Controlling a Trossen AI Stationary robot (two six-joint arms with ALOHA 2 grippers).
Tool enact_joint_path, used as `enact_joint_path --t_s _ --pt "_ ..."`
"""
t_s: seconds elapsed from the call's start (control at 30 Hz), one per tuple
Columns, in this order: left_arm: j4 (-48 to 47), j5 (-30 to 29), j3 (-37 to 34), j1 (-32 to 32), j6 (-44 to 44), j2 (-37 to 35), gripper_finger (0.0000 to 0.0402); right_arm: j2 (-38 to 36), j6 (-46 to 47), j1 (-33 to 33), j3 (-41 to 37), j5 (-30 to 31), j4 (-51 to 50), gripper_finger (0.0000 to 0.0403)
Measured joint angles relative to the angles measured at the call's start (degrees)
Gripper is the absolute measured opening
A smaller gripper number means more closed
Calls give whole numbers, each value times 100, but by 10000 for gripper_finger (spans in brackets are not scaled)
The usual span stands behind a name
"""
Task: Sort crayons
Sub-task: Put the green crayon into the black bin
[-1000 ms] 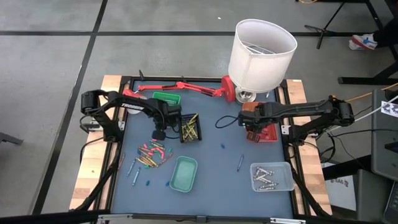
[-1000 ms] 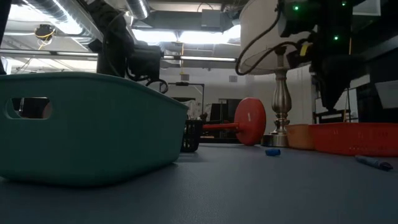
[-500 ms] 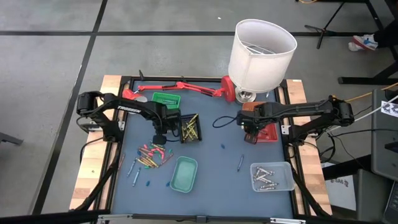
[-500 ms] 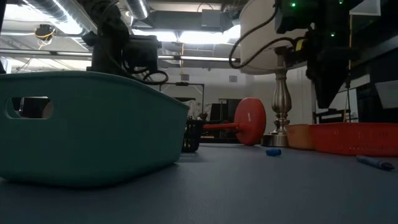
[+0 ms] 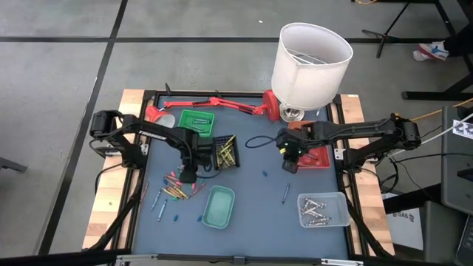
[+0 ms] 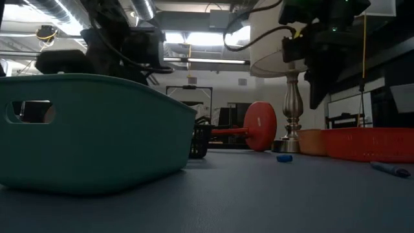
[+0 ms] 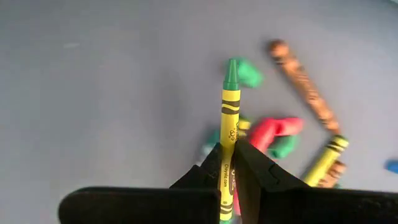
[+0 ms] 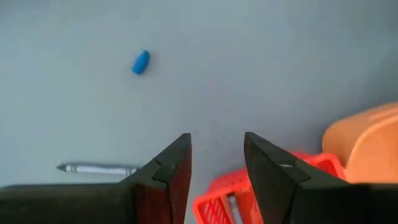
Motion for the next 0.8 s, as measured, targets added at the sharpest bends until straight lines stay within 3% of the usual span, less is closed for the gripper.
enact_joint_path --t_s 0.3,0.57,0.8 --pt "44 176 129 -255 20 -2 9 -1 0 0 0 0 776 146" --pt "-204 165 938 -444 323 -7 9 -1 0 0 0 0 1063 146" --pt "452 -825 1499 -437 272 -15 9 155 0 0 0 0 1149 146"
